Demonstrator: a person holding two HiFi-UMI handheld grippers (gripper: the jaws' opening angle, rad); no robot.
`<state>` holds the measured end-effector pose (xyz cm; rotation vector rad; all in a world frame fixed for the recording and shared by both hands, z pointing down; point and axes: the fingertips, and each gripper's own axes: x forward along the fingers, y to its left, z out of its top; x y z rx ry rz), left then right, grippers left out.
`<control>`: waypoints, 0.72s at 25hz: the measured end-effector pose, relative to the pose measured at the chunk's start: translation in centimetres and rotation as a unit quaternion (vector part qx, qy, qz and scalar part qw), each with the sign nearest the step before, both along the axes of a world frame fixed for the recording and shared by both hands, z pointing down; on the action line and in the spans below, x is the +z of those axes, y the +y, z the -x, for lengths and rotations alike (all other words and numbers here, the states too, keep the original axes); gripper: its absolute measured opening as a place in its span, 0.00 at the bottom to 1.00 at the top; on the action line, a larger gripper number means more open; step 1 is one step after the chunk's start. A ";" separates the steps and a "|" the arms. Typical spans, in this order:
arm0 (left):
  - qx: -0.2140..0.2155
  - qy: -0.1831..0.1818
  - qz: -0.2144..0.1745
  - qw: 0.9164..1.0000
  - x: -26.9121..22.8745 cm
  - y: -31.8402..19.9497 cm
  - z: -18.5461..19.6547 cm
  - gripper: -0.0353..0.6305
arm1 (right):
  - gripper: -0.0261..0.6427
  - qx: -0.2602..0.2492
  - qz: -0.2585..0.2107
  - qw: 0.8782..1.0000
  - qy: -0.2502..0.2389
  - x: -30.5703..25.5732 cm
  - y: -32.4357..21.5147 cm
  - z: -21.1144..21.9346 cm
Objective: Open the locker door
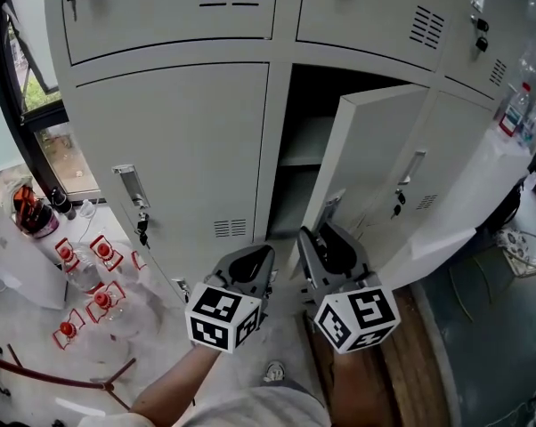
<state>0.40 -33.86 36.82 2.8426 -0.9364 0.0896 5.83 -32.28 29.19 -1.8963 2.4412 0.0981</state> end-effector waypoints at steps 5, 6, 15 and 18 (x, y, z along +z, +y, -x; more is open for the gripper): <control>0.012 -0.001 0.002 1.000 0.3 0.8 -0.7 0.06 | 0.24 0.004 -0.004 1.000 0.009 0.0 1.3 -0.4; 0.013 -0.001 0.002 1.000 0.3 0.9 -0.8 0.06 | 0.25 0.006 -0.003 1.000 0.010 0.0 1.5 -0.5; 0.033 0.001 0.007 0.999 0.5 2.3 -1.9 0.06 | 0.25 0.030 -0.002 0.999 0.013 0.0 3.6 -1.9; 0.044 0.003 0.007 0.999 0.5 2.8 -2.4 0.06 | 0.25 0.041 -0.001 0.999 0.013 0.0 4.3 -2.5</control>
